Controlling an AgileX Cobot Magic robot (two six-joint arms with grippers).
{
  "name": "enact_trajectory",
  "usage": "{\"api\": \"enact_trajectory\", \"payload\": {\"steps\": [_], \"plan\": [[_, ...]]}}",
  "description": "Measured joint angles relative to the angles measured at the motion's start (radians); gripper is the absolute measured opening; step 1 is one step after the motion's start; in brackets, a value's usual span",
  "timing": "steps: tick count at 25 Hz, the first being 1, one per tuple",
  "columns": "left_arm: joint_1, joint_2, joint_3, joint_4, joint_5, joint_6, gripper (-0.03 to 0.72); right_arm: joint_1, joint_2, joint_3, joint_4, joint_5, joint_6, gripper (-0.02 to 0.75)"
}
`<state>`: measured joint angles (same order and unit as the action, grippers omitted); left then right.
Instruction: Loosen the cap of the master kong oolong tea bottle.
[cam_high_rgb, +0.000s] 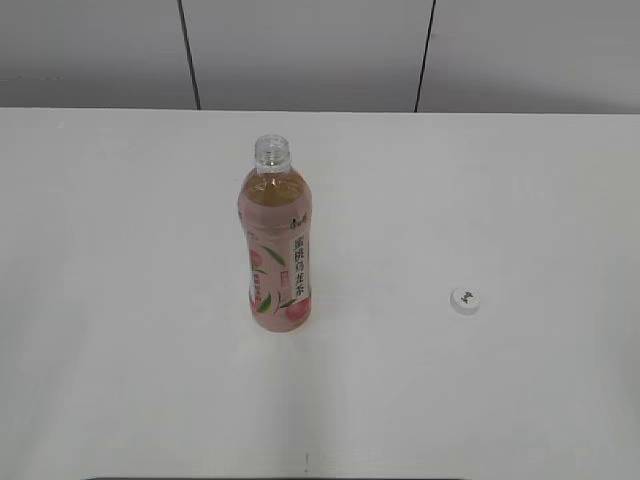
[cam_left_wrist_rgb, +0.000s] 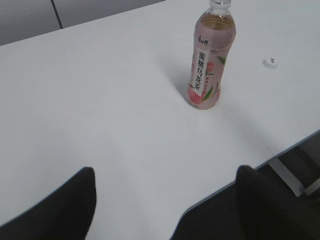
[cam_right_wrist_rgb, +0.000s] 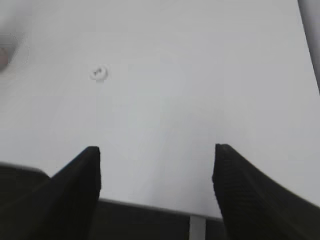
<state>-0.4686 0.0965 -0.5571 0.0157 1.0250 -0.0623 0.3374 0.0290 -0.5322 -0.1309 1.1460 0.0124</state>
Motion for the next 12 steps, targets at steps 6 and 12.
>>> {"api": "enact_trajectory", "payload": {"steps": [6, 12], "plan": [[0.000, -0.077, 0.000, -0.002, -0.001, 0.000, 0.512, 0.000, -0.035, 0.018, 0.000, -0.034, 0.043, 0.526], [-0.001, -0.102, 0.000, -0.006, 0.001, 0.003, 0.503, 0.000, -0.035, 0.019, 0.002, -0.035, 0.045, 0.524]]}}
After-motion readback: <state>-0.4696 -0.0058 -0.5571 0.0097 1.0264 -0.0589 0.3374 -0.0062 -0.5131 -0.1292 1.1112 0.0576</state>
